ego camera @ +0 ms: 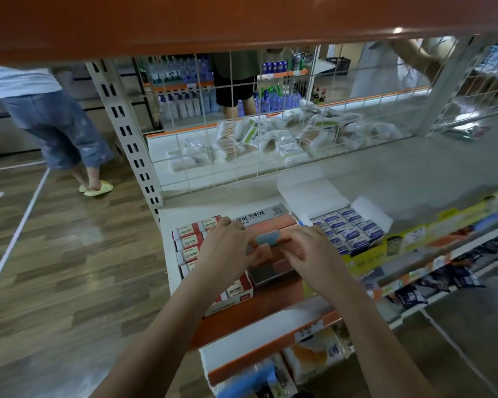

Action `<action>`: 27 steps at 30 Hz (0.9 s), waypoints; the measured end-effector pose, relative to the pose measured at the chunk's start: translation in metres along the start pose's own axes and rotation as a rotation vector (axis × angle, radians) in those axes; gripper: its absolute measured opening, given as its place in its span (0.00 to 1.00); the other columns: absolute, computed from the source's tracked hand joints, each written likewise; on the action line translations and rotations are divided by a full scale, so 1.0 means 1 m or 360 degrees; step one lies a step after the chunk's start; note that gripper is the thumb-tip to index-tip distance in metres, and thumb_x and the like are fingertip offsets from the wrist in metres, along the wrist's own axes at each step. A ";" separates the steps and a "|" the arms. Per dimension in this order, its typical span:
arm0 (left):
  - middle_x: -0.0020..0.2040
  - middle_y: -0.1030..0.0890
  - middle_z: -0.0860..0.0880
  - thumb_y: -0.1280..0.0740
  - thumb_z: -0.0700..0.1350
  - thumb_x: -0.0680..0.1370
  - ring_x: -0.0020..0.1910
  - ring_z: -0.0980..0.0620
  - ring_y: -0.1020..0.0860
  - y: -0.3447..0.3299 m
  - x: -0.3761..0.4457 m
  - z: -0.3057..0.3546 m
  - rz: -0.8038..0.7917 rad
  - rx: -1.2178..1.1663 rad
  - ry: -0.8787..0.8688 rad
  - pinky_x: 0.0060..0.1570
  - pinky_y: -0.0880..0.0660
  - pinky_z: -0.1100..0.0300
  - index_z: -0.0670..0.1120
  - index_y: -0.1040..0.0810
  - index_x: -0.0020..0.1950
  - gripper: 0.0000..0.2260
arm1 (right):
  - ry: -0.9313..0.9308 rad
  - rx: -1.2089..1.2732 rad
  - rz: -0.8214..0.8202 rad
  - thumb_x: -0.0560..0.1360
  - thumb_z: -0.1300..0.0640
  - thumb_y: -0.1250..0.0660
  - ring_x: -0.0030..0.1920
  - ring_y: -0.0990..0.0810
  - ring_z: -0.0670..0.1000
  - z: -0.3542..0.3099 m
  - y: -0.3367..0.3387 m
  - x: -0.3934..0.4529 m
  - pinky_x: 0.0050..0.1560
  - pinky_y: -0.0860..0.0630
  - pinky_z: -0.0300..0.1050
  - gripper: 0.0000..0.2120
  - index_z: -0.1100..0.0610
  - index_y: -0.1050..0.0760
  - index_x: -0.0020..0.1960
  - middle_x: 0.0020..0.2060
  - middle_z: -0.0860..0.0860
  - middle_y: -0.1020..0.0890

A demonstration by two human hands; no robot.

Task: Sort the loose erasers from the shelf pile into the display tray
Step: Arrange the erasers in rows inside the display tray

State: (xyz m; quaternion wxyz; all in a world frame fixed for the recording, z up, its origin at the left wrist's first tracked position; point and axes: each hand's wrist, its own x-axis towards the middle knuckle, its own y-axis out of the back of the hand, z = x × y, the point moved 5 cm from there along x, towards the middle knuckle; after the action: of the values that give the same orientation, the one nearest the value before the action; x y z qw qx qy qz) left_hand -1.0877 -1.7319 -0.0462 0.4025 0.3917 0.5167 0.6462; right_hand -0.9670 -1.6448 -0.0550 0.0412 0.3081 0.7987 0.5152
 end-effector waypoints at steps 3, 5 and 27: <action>0.55 0.25 0.52 0.44 0.61 0.79 0.55 0.52 0.33 -0.001 0.001 0.001 -0.0012 0.0064 0.0006 0.51 0.36 0.60 0.54 0.24 0.58 0.16 | 0.0027 -0.0026 -0.0037 0.76 0.54 0.36 0.59 0.32 0.44 -0.001 -0.002 -0.001 0.57 0.39 0.31 0.12 0.52 0.25 0.59 0.56 0.45 0.23; 0.56 0.25 0.52 0.44 0.61 0.79 0.56 0.52 0.33 0.000 0.002 0.002 -0.0029 0.0064 -0.0017 0.52 0.36 0.60 0.54 0.25 0.60 0.17 | 0.0025 -0.0037 -0.0065 0.77 0.54 0.37 0.60 0.33 0.43 0.000 -0.002 -0.001 0.58 0.40 0.31 0.13 0.52 0.26 0.61 0.57 0.45 0.24; 0.62 0.29 0.53 0.41 0.54 0.79 0.61 0.53 0.35 0.000 -0.001 -0.001 -0.0232 0.0131 -0.0243 0.59 0.35 0.59 0.56 0.32 0.66 0.16 | 0.0076 -0.0132 -0.0106 0.78 0.53 0.38 0.60 0.32 0.43 -0.005 -0.002 0.001 0.62 0.37 0.33 0.13 0.51 0.27 0.61 0.58 0.45 0.25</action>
State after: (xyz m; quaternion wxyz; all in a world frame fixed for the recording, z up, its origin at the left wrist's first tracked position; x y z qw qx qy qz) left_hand -1.0880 -1.7326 -0.0468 0.4702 0.4175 0.5377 0.5618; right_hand -0.9707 -1.6482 -0.0540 0.0518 0.2670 0.7872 0.5534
